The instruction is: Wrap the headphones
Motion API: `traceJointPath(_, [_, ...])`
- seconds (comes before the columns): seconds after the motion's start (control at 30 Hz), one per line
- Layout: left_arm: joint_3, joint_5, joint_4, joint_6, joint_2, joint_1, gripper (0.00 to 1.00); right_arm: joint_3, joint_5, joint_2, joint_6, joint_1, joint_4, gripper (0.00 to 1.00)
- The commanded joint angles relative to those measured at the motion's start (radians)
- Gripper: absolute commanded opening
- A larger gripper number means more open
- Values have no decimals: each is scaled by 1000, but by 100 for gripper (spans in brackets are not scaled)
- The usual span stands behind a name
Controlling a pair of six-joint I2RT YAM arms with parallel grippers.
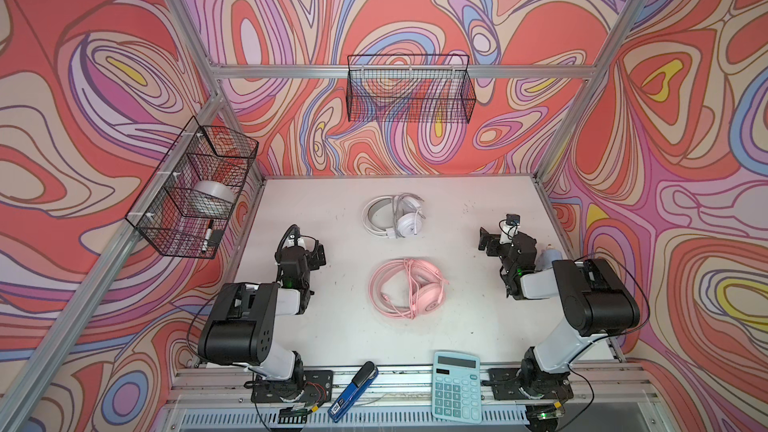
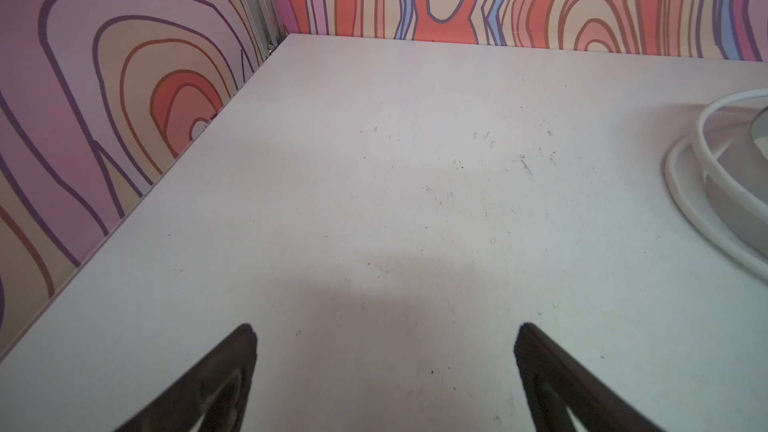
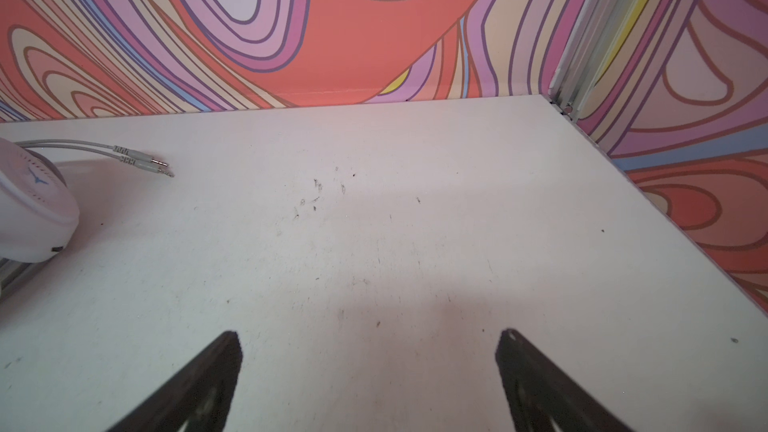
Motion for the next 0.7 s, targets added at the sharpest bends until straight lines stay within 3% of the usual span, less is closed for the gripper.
traceJointPath(0.0, [12, 10, 39, 14, 6, 5, 100, 12, 9, 13, -1, -7, -7, 98])
traceJointPath(0.67, [13, 10, 39, 14, 8, 5, 100, 13, 8, 13, -1, -7, -7, 99])
